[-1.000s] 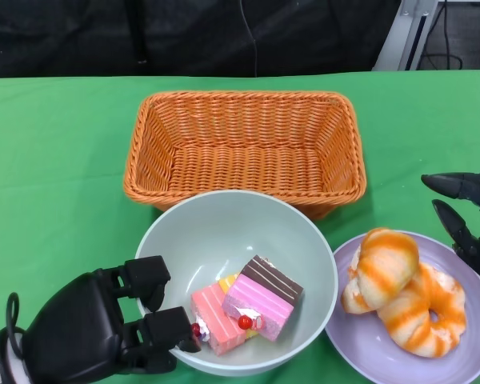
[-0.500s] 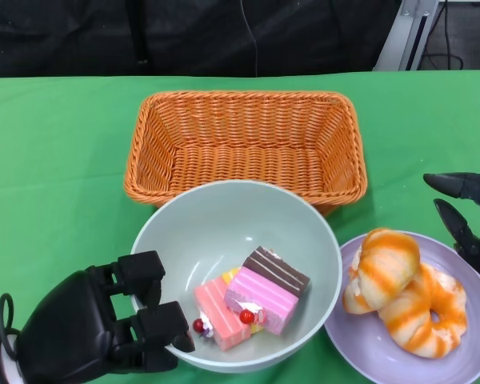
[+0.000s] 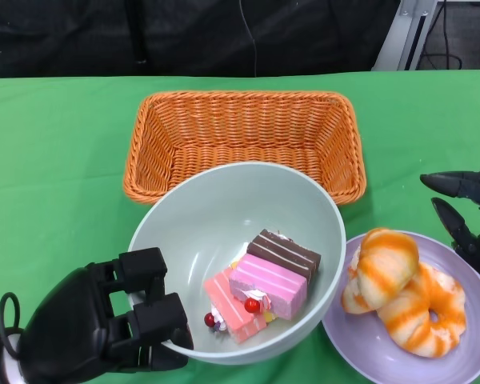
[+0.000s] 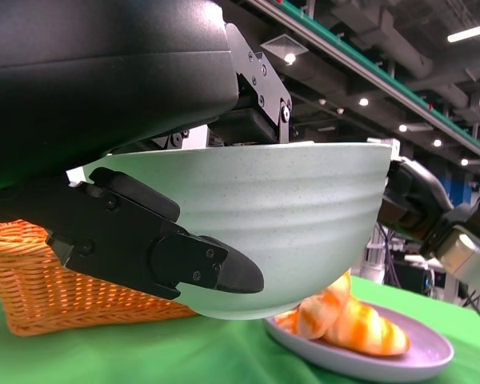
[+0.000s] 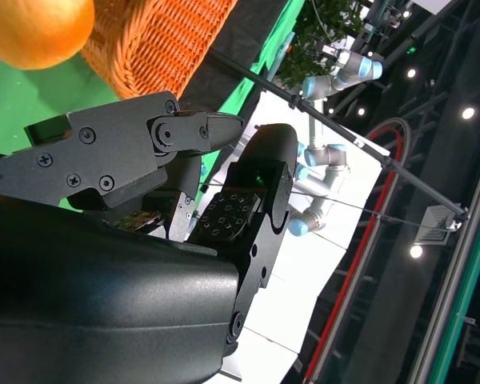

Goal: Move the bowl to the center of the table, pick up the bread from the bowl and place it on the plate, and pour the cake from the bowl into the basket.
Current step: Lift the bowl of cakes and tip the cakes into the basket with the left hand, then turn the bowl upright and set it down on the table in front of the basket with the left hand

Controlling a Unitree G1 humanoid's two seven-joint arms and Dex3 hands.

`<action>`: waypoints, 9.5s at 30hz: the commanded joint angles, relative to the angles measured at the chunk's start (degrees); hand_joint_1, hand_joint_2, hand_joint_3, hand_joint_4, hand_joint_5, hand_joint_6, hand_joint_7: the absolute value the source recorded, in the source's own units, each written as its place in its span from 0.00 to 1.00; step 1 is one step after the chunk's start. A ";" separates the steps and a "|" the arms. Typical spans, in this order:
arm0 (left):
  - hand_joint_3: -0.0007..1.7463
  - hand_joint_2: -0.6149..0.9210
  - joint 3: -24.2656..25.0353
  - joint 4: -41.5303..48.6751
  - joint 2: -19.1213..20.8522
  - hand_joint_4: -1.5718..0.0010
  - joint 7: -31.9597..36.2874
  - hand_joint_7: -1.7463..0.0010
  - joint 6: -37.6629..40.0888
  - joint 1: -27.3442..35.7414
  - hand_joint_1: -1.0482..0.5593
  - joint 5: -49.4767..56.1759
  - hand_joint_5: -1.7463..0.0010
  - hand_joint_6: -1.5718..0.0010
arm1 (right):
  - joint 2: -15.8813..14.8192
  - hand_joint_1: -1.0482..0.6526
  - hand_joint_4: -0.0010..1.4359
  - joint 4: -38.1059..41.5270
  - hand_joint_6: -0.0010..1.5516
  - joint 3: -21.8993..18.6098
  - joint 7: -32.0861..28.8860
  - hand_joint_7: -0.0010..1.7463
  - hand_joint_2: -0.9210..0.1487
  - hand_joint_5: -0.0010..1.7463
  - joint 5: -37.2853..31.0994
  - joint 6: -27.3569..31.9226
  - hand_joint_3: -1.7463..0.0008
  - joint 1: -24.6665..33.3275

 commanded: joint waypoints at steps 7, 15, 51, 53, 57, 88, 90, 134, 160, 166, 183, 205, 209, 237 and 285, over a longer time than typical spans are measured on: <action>0.29 1.00 3.50 -1.62 -0.20 0.50 -2.72 0.01 -3.34 -0.05 0.45 -4.48 0.00 0.62 | -0.58 0.49 0.55 0.51 0.60 -0.55 -0.34 0.17 0.00 0.51 -0.07 -0.31 0.85 -0.30; 0.29 1.00 5.78 -2.51 -1.00 0.49 -5.23 0.02 -4.94 0.89 0.46 -6.25 0.00 0.61 | -0.29 0.49 0.54 1.02 0.60 -0.56 -0.47 0.17 0.00 0.51 -0.13 -0.17 0.85 -0.51; 0.39 0.87 20.94 -9.05 -11.36 0.50 -33.73 0.04 -9.83 0.80 0.53 -26.63 0.00 0.59 | 0.32 0.47 0.56 1.68 0.62 0.61 -3.32 0.18 0.00 0.51 -3.26 -1.14 0.86 -0.36; 0.42 0.84 21.73 -8.95 -12.43 0.49 -35.14 0.05 -9.77 0.48 0.53 -27.37 0.00 0.59 | 0.34 0.47 0.57 1.57 0.62 0.68 -3.44 0.18 0.00 0.51 -3.56 -1.29 0.86 -0.22; 0.41 0.83 22.96 -8.02 -14.18 0.50 -37.14 0.03 -9.86 -0.71 0.54 -28.27 0.00 0.61 | 0.31 0.45 0.57 1.51 0.62 1.23 -3.06 0.18 0.00 0.50 -3.83 -1.49 0.87 0.15; 0.47 0.87 25.74 0.31 -19.16 0.50 -38.27 0.10 -10.08 -8.50 0.53 -27.02 0.00 0.61 | 1.11 0.45 0.56 -1.72 0.61 3.98 -1.44 0.22 0.00 0.51 -3.62 -1.33 0.86 2.35; 0.43 0.89 25.63 0.59 -19.40 0.51 -38.59 0.12 -9.99 -9.00 0.53 -27.48 0.00 0.60 | 1.00 0.45 0.55 -2.01 0.60 4.07 -1.31 0.22 0.00 0.52 -3.69 -1.34 0.86 2.46; 0.48 0.89 23.39 8.89 -29.54 0.51 -66.72 0.08 -6.16 -16.85 0.52 -57.92 0.00 0.57 | 2.11 0.46 0.55 -0.89 0.58 4.02 -1.88 0.26 0.00 0.54 -5.45 -1.18 0.87 1.90; 0.58 0.81 27.50 -10.47 -38.37 0.48 -83.38 0.03 25.21 -9.55 0.56 -77.46 0.00 0.59 | 1.95 0.46 0.54 -0.16 0.57 4.23 -1.08 0.29 0.00 0.55 -4.56 -1.75 0.86 1.96; 0.59 0.81 29.03 -12.23 -39.44 0.49 -85.64 0.04 30.41 -8.92 0.54 -80.90 0.00 0.59 | 1.63 0.46 0.53 -0.29 0.56 4.15 -1.22 0.29 0.00 0.55 -5.17 -2.01 0.87 2.09; 0.65 0.76 34.06 -18.31 -41.64 0.48 -87.44 0.10 51.35 -8.38 0.57 -91.57 0.00 0.54 | 1.69 0.46 0.53 -0.48 0.56 3.93 -1.61 0.31 0.00 0.54 -5.62 -2.13 0.87 2.28; 0.58 0.80 39.84 -18.09 -42.89 0.51 -88.56 0.06 64.96 -10.19 0.60 -99.37 0.00 0.58 | 1.84 0.45 0.54 0.63 0.55 3.84 -1.83 0.32 0.00 0.53 -5.69 -2.81 0.87 1.88; 0.64 0.78 41.00 -18.38 -43.30 0.51 -88.64 0.05 67.65 -10.47 0.61 -101.42 0.00 0.58 | 1.80 0.45 0.54 0.69 0.55 3.71 -2.39 0.33 0.00 0.53 -6.25 -2.74 0.87 1.87; 0.68 0.79 47.96 -17.91 -44.36 0.51 -85.77 0.00 81.70 -13.29 0.59 -111.43 0.00 0.59 | 1.53 0.45 0.55 1.95 0.55 3.97 -2.90 0.34 0.00 0.52 -7.00 -2.85 0.87 1.44; 0.35 0.96 39.40 16.50 -29.58 0.52 -70.48 0.09 -8.59 -14.54 0.56 -48.58 0.00 0.57 | 1.22 0.45 0.55 2.41 0.55 3.87 -3.88 0.33 0.00 0.52 -7.68 -2.59 0.87 1.05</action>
